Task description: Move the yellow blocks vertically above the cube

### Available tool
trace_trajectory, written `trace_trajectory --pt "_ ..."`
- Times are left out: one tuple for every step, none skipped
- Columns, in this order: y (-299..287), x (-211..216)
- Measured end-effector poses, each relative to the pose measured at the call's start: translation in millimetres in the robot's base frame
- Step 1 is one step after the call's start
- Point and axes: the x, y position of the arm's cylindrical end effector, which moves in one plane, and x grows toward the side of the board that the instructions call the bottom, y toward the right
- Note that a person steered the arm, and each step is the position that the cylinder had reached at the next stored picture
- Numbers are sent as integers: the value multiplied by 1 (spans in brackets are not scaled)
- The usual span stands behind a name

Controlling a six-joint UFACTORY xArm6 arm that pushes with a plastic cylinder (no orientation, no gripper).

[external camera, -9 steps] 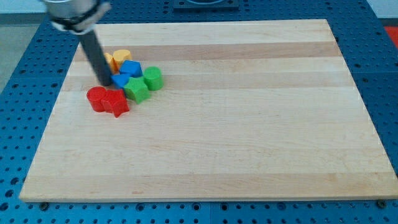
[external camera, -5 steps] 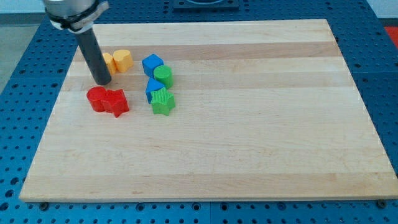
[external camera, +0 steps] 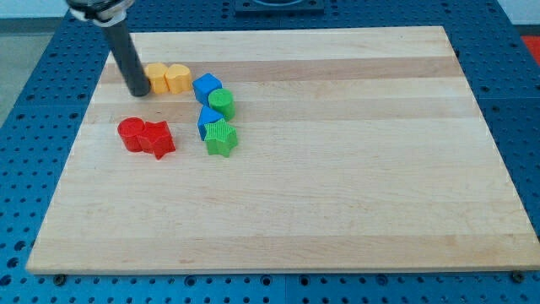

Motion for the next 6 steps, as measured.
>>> trace_trajectory --pt "34 -15" --pt "35 -15" --pt "20 -15" --pt "12 -29" --pt "16 -40" --pt "17 -41"
